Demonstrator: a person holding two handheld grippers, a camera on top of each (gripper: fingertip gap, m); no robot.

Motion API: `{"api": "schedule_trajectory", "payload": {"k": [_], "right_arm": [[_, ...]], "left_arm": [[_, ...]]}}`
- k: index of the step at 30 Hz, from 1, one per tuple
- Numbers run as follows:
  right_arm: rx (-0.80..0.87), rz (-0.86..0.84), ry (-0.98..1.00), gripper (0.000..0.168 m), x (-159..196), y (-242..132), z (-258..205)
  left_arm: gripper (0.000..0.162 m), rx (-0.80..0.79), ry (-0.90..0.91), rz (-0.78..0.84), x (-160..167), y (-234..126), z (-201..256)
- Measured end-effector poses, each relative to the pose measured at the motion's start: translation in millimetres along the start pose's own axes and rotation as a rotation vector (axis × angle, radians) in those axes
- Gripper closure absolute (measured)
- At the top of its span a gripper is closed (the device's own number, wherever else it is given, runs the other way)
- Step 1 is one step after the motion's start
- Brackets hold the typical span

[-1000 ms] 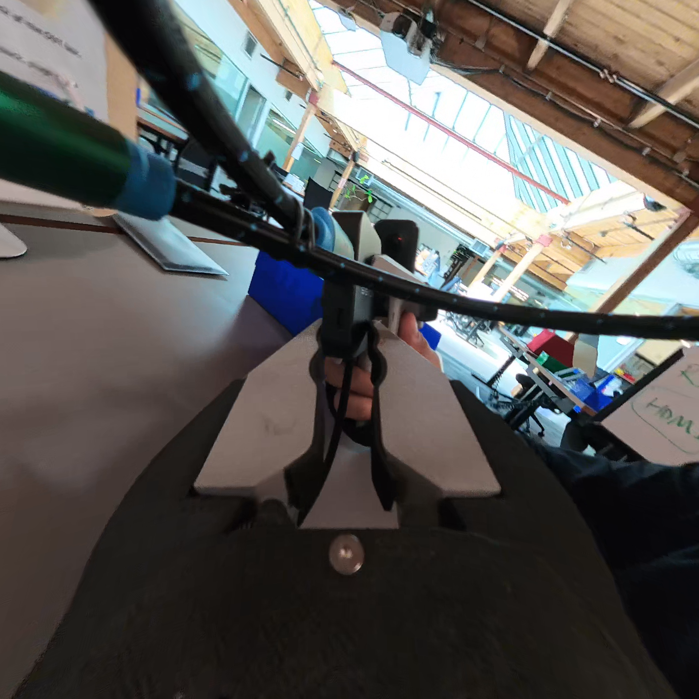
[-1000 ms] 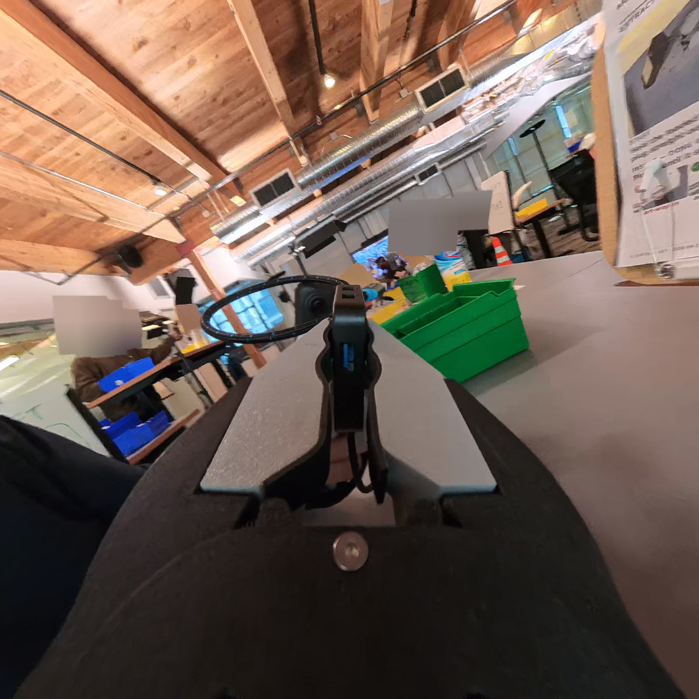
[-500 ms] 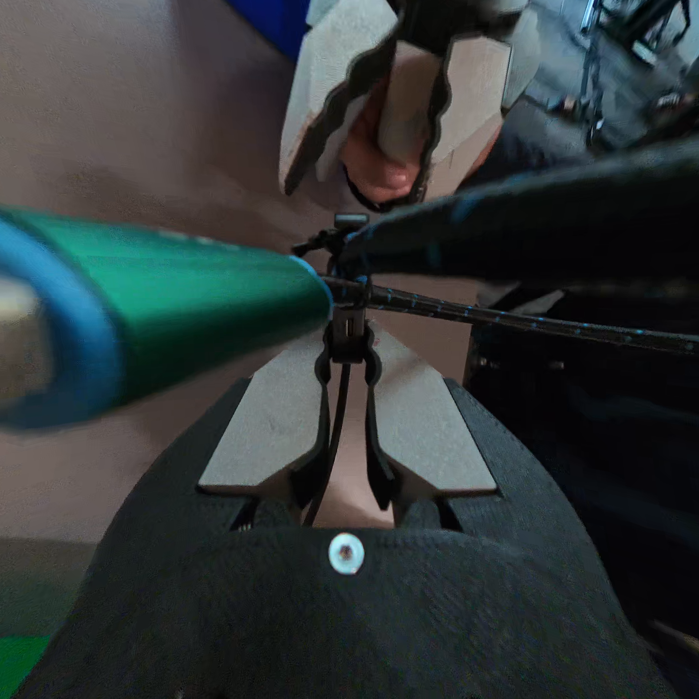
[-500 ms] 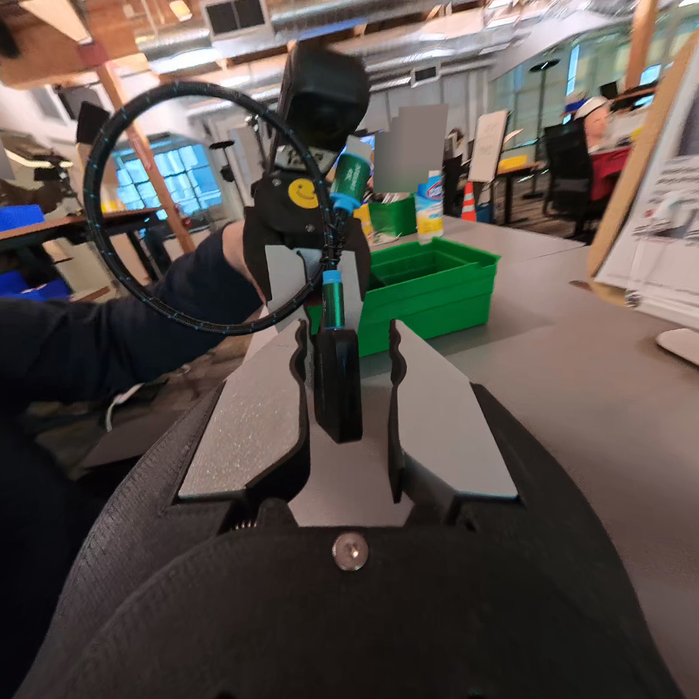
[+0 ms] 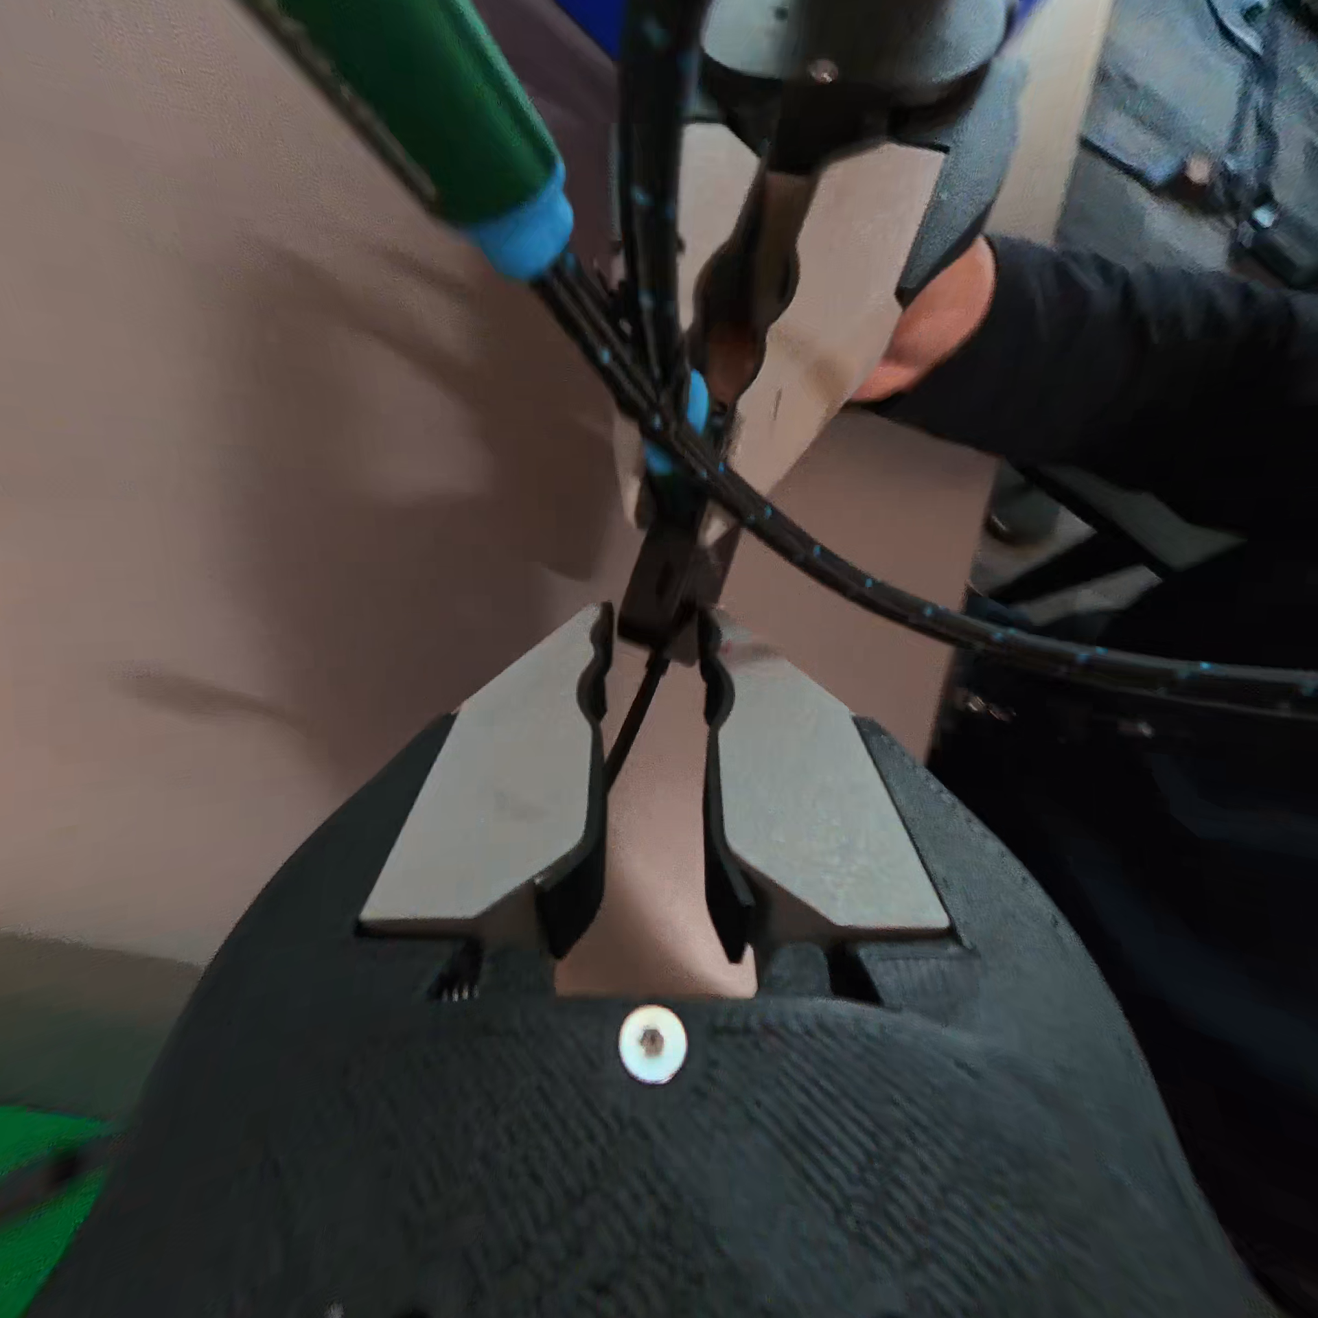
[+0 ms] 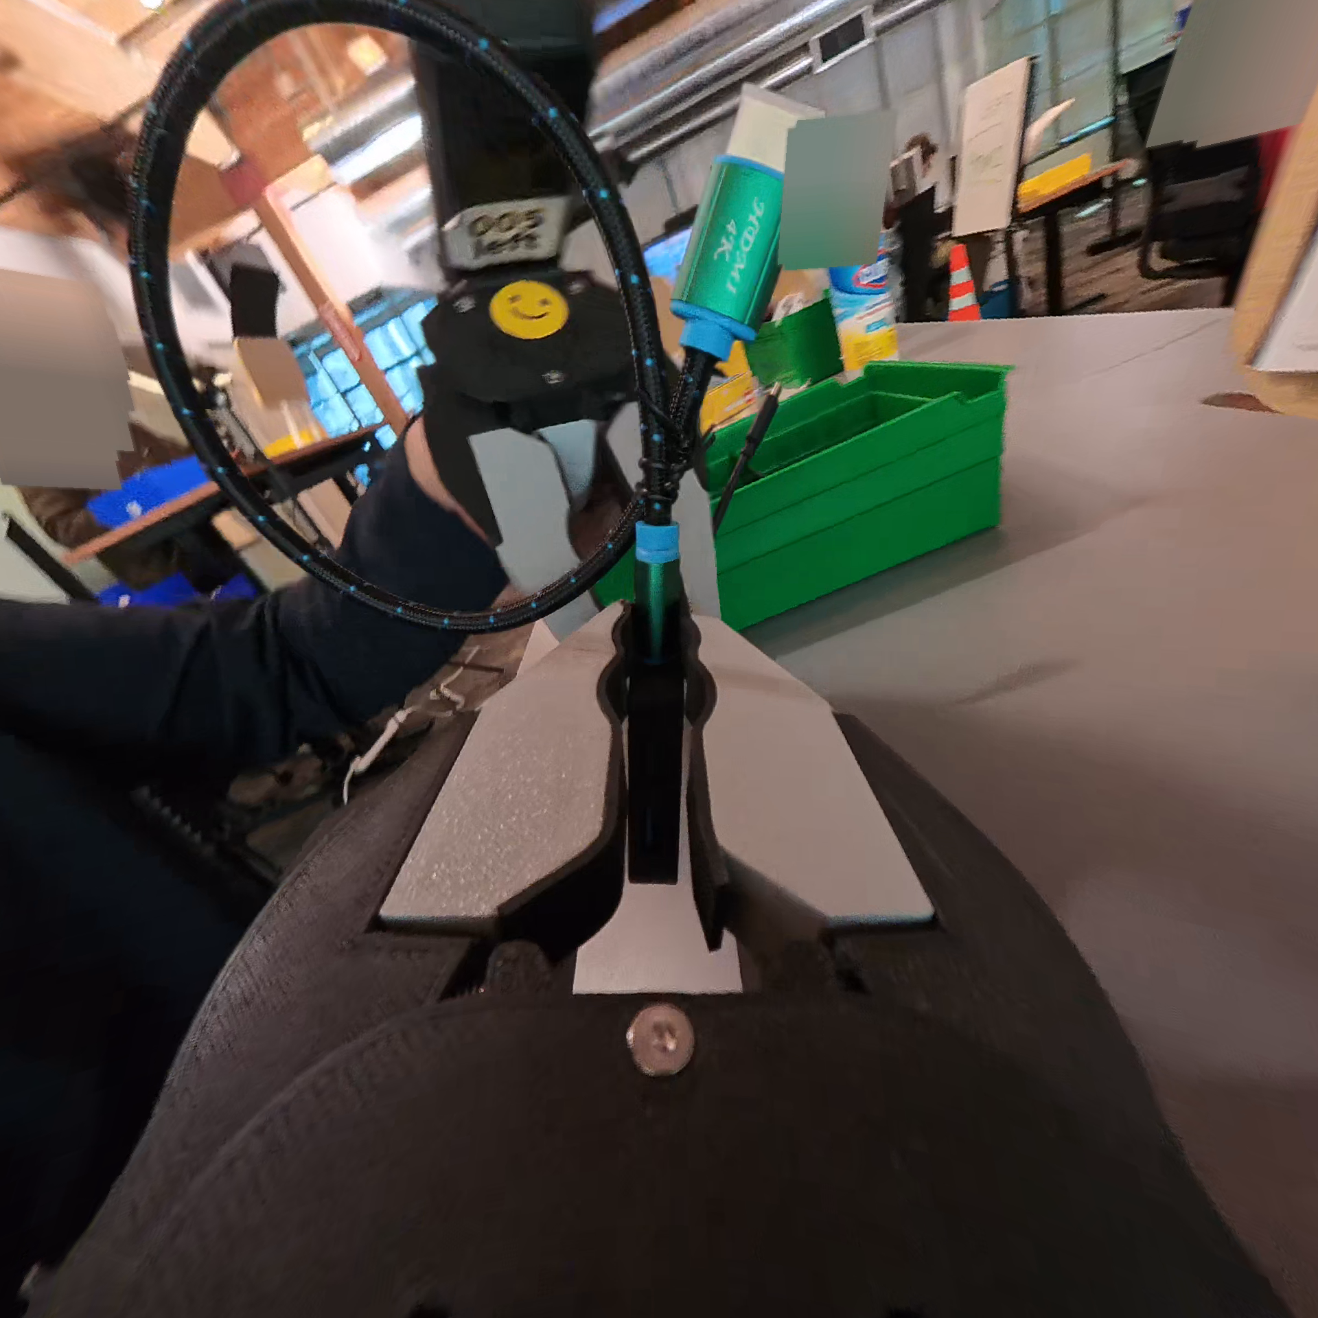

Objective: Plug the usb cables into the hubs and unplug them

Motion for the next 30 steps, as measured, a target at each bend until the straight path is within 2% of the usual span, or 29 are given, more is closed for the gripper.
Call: {"api": "schedule_trajectory", "payload": {"k": [2, 4, 6, 9, 12, 15, 18, 20, 22, 23, 25, 30], "right_arm": [[0.054, 0.056, 0.052, 0.161, 0, -8, 10], [0.108, 0.133, 0.096, 0.161, -2, -18, 18], [0.147, 0.222, 0.126, 0.161, -5, -28, 23], [0.155, 0.359, 0.144, 0.161, -10, -40, 24], [0.113, 0.462, 0.147, 0.161, -14, -44, 22], [0.037, 0.528, 0.131, 0.160, -16, -42, 16], [-0.012, 0.532, 0.135, 0.160, -15, -38, 14], [-0.021, 0.518, 0.140, 0.160, -14, -35, 13], [-0.049, 0.508, 0.149, 0.161, -13, -31, 12], [-0.070, 0.503, 0.155, 0.161, -12, -29, 11], [-0.120, 0.502, 0.163, 0.161, -12, -24, 8], [-0.107, 0.439, 0.144, 0.161, -13, -22, 6]], "left_arm": [[0.122, -0.121, -0.027, 0.072, 3, -8, -6], [0.110, -0.225, -0.052, 0.159, 8, -17, -6], [0.108, -0.266, -0.091, 0.243, 17, -18, 1], [0.100, -0.220, -0.151, 0.262, 34, 3, 14], [0.099, -0.168, -0.219, 0.298, 39, 33, 21], [0.100, -0.066, -0.304, 0.399, 31, 54, 24], [0.100, 0.014, -0.326, 0.569, 14, 50, 20], [0.103, 0.040, -0.325, 0.693, 4, 39, 16], [0.113, 0.086, -0.319, 0.785, -3, 28, 13], [0.121, 0.108, -0.320, 0.820, -5, 25, 12], [0.148, 0.139, -0.308, 0.855, -7, 22, 10], [0.151, 0.231, -0.293, 0.818, -3, 22, 4]]}}
Point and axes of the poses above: each gripper's, where its closed fingertips meet, y out along the fingers, x out of its underside, z = x × y across the jaws, the point moved 8 cm from there along -y, back along the fingers, and after that the axes turned 9 degrees about -x, right-handed, at the moved point
